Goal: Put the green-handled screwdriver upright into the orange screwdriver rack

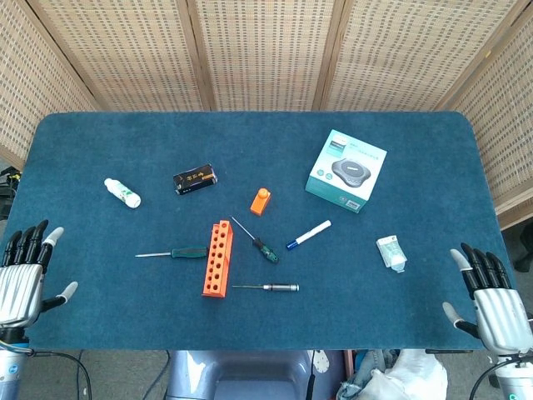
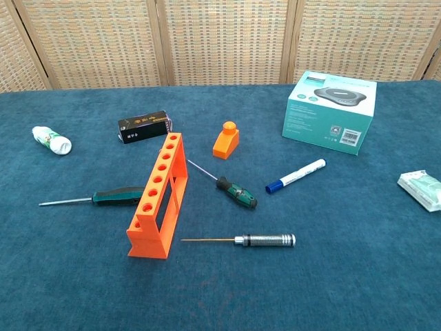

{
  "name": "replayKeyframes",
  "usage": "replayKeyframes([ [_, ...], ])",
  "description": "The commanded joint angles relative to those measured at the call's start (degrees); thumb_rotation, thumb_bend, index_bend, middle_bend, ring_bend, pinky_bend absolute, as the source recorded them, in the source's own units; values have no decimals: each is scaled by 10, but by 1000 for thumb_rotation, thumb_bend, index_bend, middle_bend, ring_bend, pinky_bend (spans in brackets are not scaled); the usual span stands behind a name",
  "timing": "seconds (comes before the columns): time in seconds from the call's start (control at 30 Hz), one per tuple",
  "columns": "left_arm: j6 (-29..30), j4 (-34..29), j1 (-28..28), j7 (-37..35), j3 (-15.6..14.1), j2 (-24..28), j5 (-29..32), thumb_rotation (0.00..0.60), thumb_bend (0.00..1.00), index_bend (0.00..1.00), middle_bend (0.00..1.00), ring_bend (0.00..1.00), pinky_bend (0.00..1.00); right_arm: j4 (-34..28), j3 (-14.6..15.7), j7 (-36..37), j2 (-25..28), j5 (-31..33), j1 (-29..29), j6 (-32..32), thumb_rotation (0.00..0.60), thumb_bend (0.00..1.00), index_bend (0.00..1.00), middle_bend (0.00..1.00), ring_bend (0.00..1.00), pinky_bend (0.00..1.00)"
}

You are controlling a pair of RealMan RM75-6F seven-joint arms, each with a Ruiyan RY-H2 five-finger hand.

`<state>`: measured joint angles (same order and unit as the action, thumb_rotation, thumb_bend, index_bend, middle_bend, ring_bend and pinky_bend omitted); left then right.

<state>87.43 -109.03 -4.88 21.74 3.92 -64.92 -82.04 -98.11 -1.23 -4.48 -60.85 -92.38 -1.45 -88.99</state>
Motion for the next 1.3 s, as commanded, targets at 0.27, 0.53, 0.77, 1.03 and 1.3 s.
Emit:
replayKeyframes([
  [0.27, -40, -34, -28, 11, 17, 8, 29, 600, 186, 196, 0, 0, 0, -2, -1, 3, 2, 1, 1, -3, 600, 258, 0, 0, 0, 0],
  [0.53, -108, -56, -86, 53, 56, -1, 109, 600, 208, 228, 0, 0, 0, -1, -1, 8, 3, 3, 1, -1, 600, 258, 0, 0, 0, 0],
  [0.77, -157, -28, -143, 104, 79, -49, 184, 600, 209, 284, 0, 0, 0, -1, -2, 12, 5, 4, 0, 1, 600, 258, 0, 0, 0, 0],
  [1.03, -173, 21, -218, 185, 100, -149, 273, 600, 209, 313, 0, 0, 0, 2, -4, 25, 8, 7, 1, -1, 600, 257, 0, 0, 0, 0],
  [1.3, -172, 56, -261, 223, 101, -204, 329, 600, 209, 324, 0, 0, 0, 4, -5, 37, 10, 12, 0, 2, 600, 257, 0, 0, 0, 0],
])
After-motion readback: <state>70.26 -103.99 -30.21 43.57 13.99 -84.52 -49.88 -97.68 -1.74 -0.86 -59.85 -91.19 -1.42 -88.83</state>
